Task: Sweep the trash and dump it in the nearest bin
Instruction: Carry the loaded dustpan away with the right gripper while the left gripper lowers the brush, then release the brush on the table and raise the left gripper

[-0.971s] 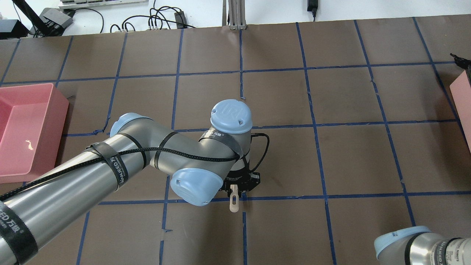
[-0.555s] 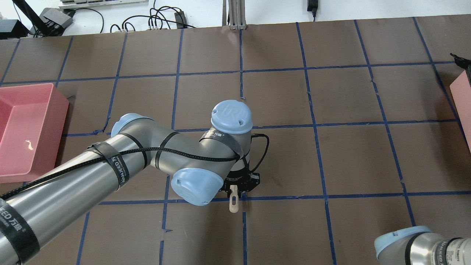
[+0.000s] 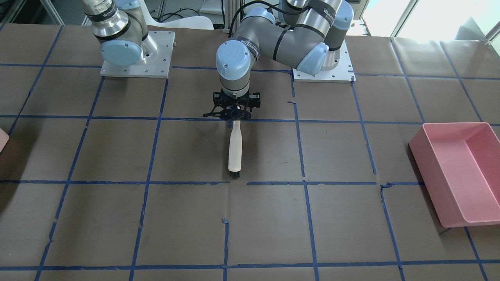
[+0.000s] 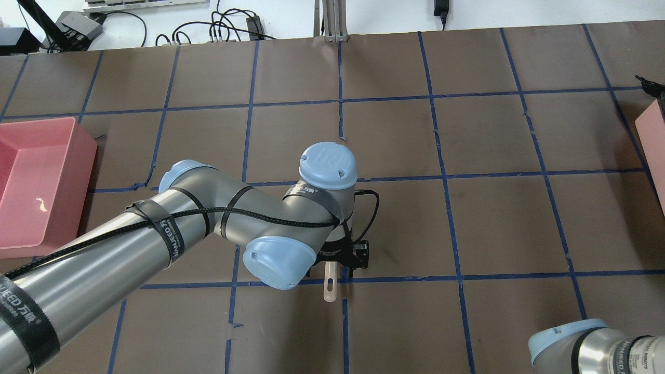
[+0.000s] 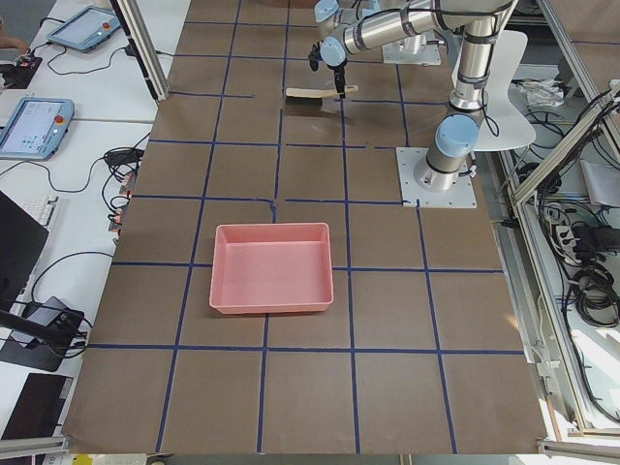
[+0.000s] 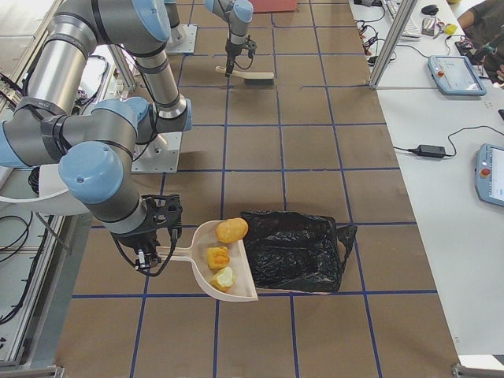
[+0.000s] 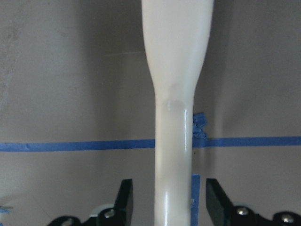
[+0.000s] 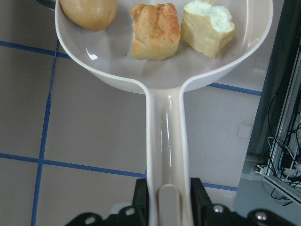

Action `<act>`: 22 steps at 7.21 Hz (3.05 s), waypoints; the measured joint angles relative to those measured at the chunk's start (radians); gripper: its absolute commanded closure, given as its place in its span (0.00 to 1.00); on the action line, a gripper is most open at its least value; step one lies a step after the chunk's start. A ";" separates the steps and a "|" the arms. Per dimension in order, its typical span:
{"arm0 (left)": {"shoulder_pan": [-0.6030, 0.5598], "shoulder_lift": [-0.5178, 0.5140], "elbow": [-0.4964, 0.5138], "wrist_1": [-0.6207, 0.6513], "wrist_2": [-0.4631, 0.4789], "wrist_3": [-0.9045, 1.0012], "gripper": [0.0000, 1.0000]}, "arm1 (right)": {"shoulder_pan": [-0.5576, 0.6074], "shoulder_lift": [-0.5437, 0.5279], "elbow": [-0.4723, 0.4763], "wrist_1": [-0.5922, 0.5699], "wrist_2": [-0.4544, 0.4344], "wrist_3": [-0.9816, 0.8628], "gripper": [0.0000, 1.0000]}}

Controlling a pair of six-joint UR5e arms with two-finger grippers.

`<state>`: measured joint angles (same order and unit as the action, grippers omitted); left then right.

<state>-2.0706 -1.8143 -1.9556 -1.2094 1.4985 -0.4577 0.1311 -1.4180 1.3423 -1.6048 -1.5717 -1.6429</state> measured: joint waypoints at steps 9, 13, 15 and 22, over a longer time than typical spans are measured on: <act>0.378 0.025 0.431 -0.223 0.011 0.397 0.00 | 0.070 0.008 -0.060 -0.021 -0.151 -0.003 0.91; 0.396 0.029 0.586 -0.470 0.039 0.415 0.00 | 0.106 0.026 -0.088 -0.093 -0.187 -0.018 0.91; 0.394 0.039 0.579 -0.480 0.036 0.461 0.00 | 0.120 0.026 -0.097 -0.077 -0.189 -0.014 0.92; 0.403 0.043 0.573 -0.396 0.107 0.478 0.00 | 0.295 -0.076 0.040 0.143 0.043 0.364 0.92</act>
<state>-1.6674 -1.7712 -1.3822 -1.6058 1.6059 0.0205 0.4260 -1.4940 1.3818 -1.4616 -1.5286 -1.2786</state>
